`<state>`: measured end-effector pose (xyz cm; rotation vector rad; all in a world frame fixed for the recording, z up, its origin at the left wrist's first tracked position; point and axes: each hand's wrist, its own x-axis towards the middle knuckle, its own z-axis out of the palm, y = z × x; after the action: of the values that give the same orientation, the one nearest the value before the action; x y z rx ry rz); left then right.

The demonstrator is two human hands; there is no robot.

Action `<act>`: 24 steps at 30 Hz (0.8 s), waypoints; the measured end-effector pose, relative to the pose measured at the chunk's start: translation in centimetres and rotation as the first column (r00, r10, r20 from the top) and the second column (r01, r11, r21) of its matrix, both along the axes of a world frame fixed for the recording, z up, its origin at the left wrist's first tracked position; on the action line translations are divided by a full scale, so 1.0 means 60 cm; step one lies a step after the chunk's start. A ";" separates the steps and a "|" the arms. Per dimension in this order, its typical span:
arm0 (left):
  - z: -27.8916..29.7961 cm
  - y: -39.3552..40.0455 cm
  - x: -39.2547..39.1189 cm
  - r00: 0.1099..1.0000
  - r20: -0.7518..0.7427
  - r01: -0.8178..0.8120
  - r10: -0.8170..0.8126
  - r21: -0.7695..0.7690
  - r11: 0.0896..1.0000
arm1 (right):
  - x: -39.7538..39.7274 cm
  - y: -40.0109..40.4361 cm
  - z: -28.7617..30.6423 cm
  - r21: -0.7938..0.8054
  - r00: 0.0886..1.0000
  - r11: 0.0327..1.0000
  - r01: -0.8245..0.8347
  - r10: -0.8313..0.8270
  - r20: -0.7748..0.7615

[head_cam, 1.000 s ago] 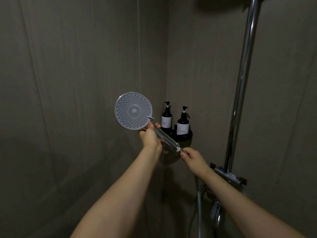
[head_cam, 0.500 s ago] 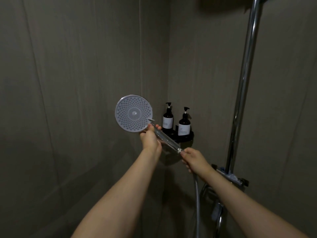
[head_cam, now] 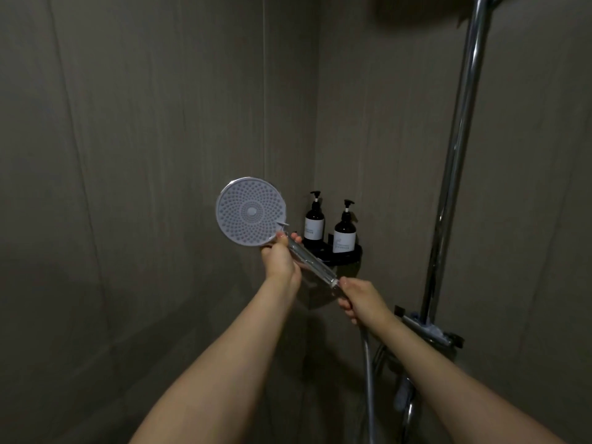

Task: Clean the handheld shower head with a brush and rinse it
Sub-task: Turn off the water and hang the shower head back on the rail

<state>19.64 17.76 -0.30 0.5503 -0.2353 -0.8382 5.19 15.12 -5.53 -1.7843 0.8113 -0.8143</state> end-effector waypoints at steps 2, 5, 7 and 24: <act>0.001 0.001 -0.002 1.000 0.014 0.005 -0.005 0.005 1.000 | -0.004 0.004 0.000 0.011 0.999 0.999 -0.031 0.031 -0.034; 0.002 0.001 -0.003 1.000 0.016 -0.002 0.002 0.004 1.000 | -0.005 0.001 -0.008 -0.169 0.996 0.986 0.008 -0.022 -0.083; 0.001 0.002 -0.002 1.000 0.001 0.002 -0.002 0.006 1.000 | -0.003 -0.001 -0.008 -0.205 0.997 0.978 0.038 -0.050 -0.051; -0.003 0.001 -0.005 0.999 0.030 0.027 -0.028 0.019 0.999 | -0.004 -0.002 -0.011 -0.077 0.998 0.995 0.061 -0.060 0.010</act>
<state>19.36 17.83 -0.45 0.5789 -0.2637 -0.8598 4.96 15.03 -6.19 -1.8307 0.8426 -0.9024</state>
